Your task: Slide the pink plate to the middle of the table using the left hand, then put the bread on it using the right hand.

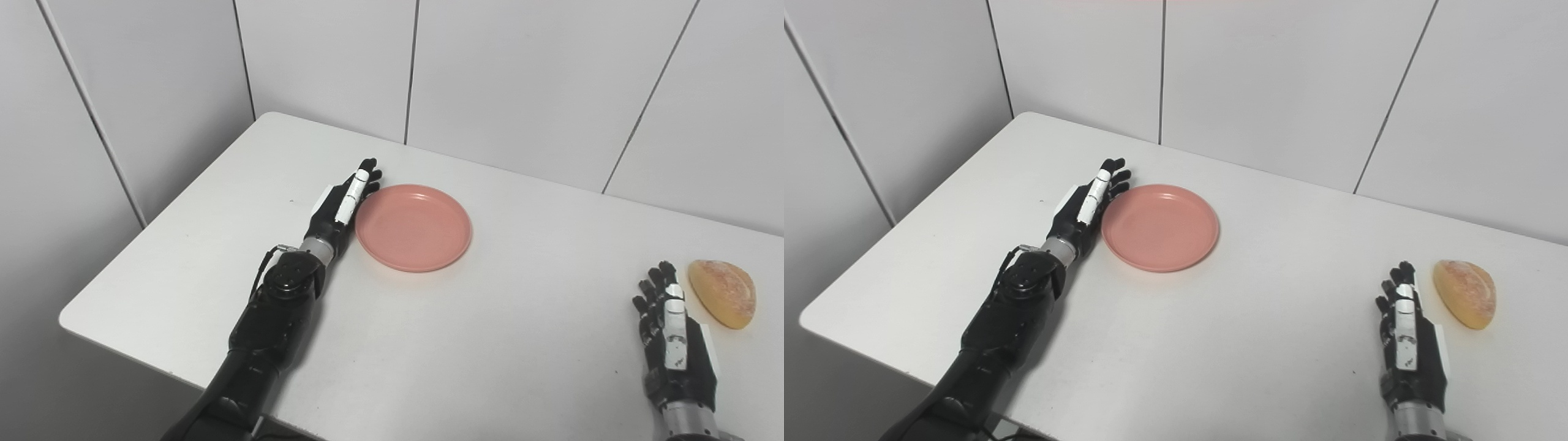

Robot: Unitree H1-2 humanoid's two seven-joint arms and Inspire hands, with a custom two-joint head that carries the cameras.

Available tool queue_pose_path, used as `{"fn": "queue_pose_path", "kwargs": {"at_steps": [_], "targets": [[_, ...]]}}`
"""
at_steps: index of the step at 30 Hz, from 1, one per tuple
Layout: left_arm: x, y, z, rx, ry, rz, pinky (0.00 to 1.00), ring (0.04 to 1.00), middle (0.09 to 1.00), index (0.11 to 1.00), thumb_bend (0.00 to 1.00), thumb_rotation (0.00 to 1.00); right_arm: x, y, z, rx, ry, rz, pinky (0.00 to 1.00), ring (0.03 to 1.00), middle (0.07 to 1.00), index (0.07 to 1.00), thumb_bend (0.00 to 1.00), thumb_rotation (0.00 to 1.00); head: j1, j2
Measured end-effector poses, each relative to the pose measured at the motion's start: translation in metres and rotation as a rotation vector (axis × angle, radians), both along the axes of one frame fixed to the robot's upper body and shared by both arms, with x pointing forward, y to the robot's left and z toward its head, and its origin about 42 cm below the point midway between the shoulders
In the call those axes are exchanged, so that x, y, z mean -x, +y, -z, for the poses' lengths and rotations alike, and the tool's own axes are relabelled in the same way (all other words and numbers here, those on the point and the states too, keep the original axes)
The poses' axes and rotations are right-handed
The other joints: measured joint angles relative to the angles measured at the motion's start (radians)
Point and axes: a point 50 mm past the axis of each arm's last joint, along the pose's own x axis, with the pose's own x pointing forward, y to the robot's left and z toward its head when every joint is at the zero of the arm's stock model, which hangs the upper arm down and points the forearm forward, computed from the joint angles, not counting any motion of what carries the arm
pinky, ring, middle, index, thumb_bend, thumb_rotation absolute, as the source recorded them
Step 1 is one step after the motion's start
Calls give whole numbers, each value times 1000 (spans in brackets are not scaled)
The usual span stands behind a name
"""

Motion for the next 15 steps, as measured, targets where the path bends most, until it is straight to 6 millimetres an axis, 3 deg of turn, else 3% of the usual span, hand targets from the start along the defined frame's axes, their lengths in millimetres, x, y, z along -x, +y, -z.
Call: {"fn": "queue_pose_path", "kwargs": {"at_steps": [4,12,15], "targets": [[-1,-13,0,-4,7,23,945,957,953,947,705,1000,-1,3,0,-3,1,17,1000,1000,1000,1000,778,924,-77,23],[-4,-33,0,-16,16,72,934,951,945,936,691,1000,0,16,-1,1,1,49,1000,1000,1000,999,766,938,-143,43],[-4,-43,3,37,15,85,943,949,942,937,694,1000,0,23,-2,-7,-1,45,1000,1000,1000,1000,754,952,-207,54]]}}
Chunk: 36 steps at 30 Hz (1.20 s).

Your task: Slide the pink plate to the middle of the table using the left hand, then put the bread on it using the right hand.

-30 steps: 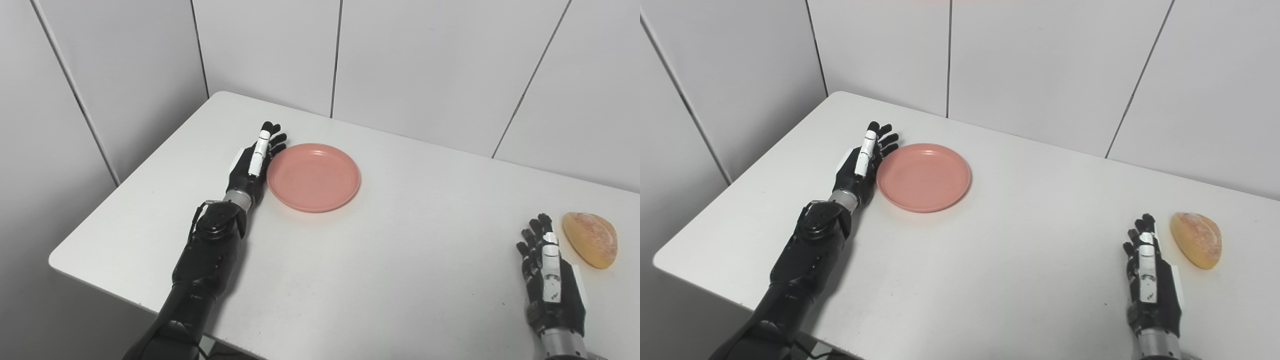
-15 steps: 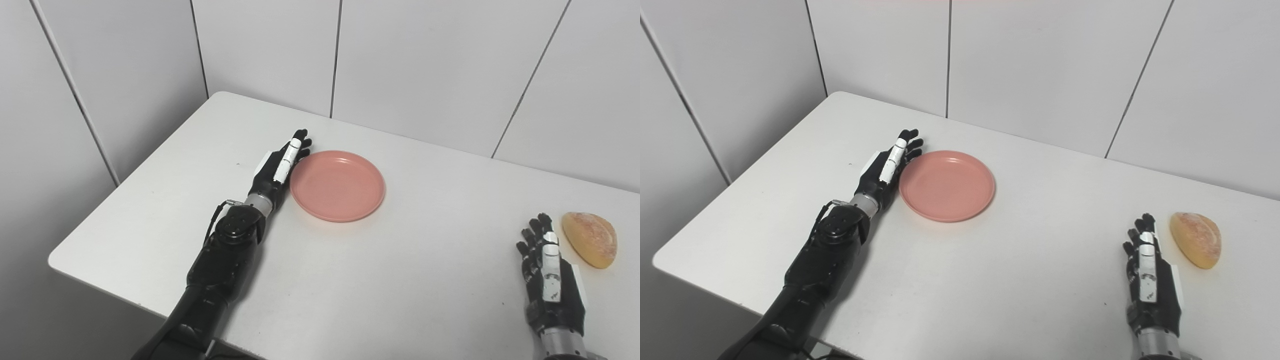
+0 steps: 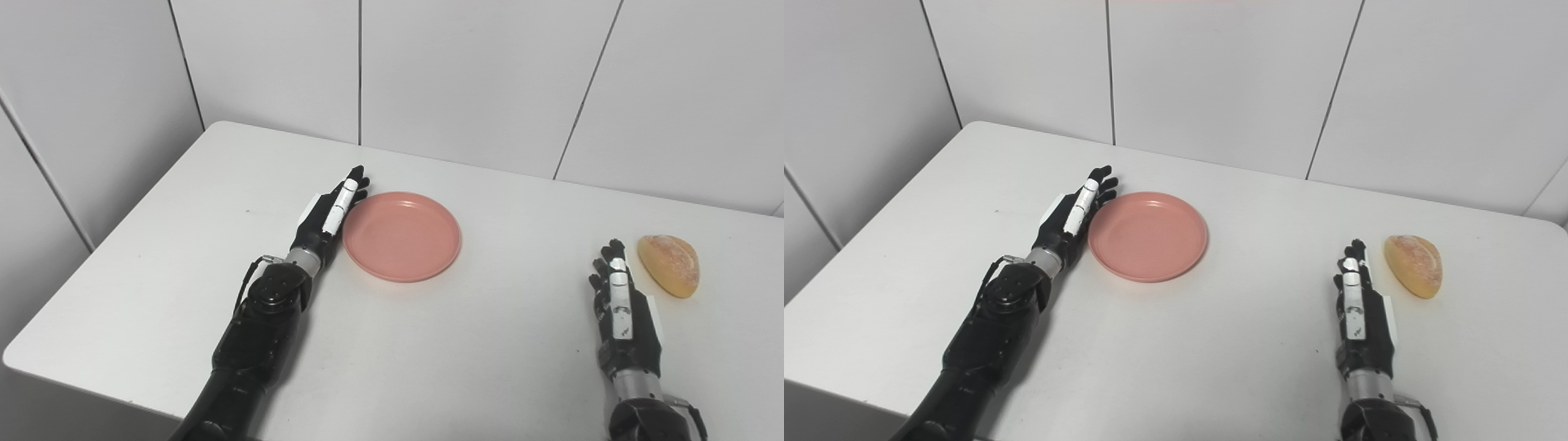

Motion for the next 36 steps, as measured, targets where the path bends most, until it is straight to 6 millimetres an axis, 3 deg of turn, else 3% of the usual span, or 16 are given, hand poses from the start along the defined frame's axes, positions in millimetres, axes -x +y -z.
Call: {"fn": "queue_pose_path", "kwargs": {"at_steps": [9,16,22,36], "targets": [[10,-17,4,109,0,3,949,954,947,939,675,1000,1,15,-8,6,-24,-23,1000,1000,1000,1000,756,948,-110,14],[24,-27,5,176,2,9,914,913,898,886,634,1000,1,21,-9,1,-19,-18,1000,1000,1000,1000,716,965,-176,23],[35,-45,5,199,24,99,946,949,936,929,668,1000,1,31,-9,-6,-17,-17,1000,1000,1000,1000,655,961,-235,18],[49,-60,6,208,29,159,1000,990,978,975,704,1000,1,34,-7,5,-9,-14,1000,1000,1000,1000,701,955,-238,12]]}}
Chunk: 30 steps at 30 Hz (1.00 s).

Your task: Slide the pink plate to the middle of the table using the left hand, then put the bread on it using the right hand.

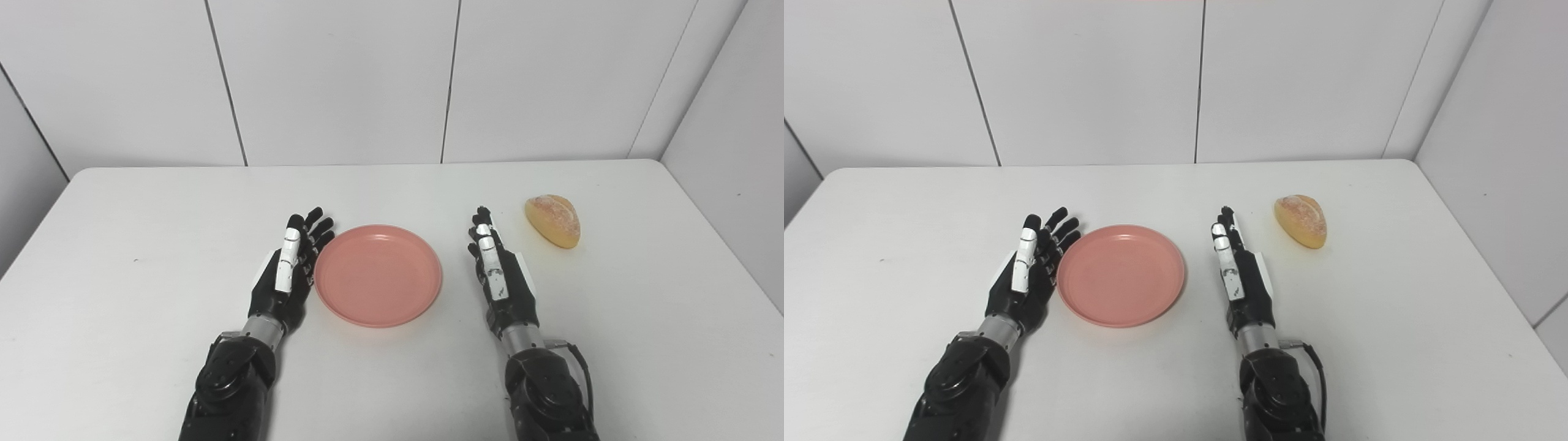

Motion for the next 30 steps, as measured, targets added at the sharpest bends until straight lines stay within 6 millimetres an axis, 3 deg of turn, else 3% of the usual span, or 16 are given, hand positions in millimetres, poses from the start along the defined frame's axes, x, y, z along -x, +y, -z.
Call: {"fn": "queue_pose_path", "kwargs": {"at_steps": [13,22,30], "targets": [[11,-15,2,-21,-28,-15,1000,1000,1000,1000,699,1000,0,0,2,1,4,-1,1000,1000,1000,999,677,965,6,0],[15,-24,4,-35,-54,-28,1000,1000,1000,1000,684,1000,1,0,-1,-3,-5,-11,1000,1000,1000,996,681,950,31,-23],[15,-22,6,-40,-75,-64,1000,1000,1000,1000,655,1000,6,-3,-2,-2,-14,-11,1000,1000,1000,995,679,941,52,-32]]}}
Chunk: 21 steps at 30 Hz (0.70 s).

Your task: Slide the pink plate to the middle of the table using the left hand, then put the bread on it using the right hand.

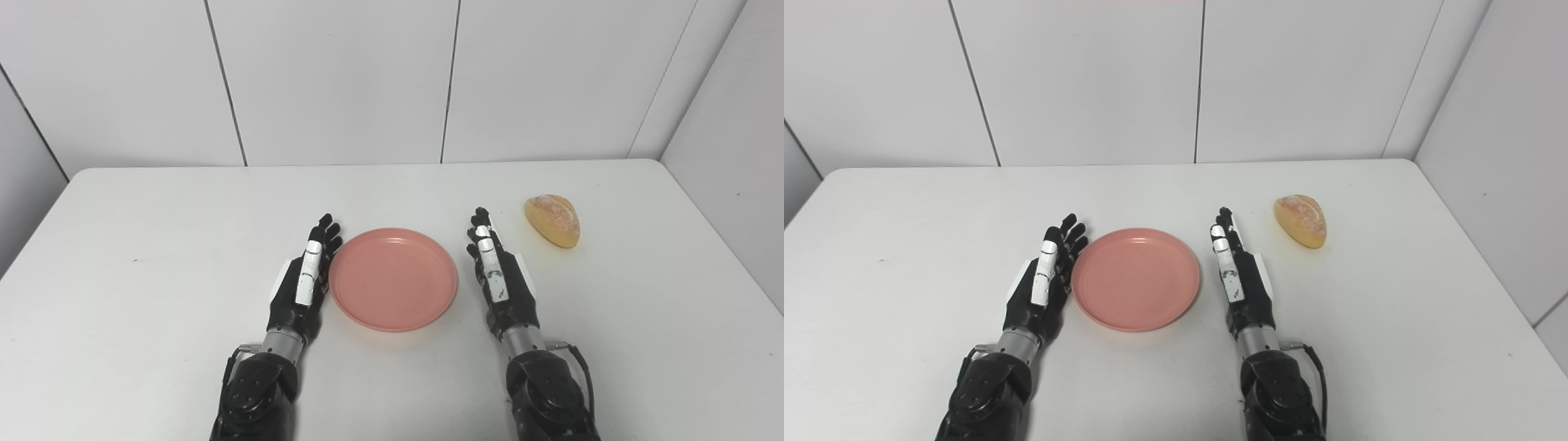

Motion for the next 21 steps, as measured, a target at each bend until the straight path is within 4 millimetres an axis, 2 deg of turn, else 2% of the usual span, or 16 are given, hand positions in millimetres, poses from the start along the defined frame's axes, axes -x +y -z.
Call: {"fn": "queue_pose_path", "kwargs": {"at_steps": [7,12,17,18,21], "targets": [[-2,2,0,5,-9,-34,1000,1000,1000,1000,676,1000,2,-6,-5,-1,-22,1,1000,1000,1000,1000,726,915,18,-2],[-5,5,3,-24,-27,-58,1000,1000,1000,1000,648,1000,2,-10,-11,8,-41,8,1000,1000,1000,1000,754,916,17,-5],[-10,7,4,-42,-38,-87,1000,1000,1000,1000,633,1000,2,-13,-10,7,-39,20,1000,1000,1000,992,749,890,11,-3],[-11,7,3,-42,-37,-91,1000,1000,1000,1000,631,1000,2,-13,-10,15,-40,22,1000,1000,1000,995,746,899,0,9],[-12,7,3,-45,-37,-96,1000,1000,1000,1000,611,1000,1,-18,-12,96,-60,44,1000,1000,996,989,709,928,-11,12]]}}
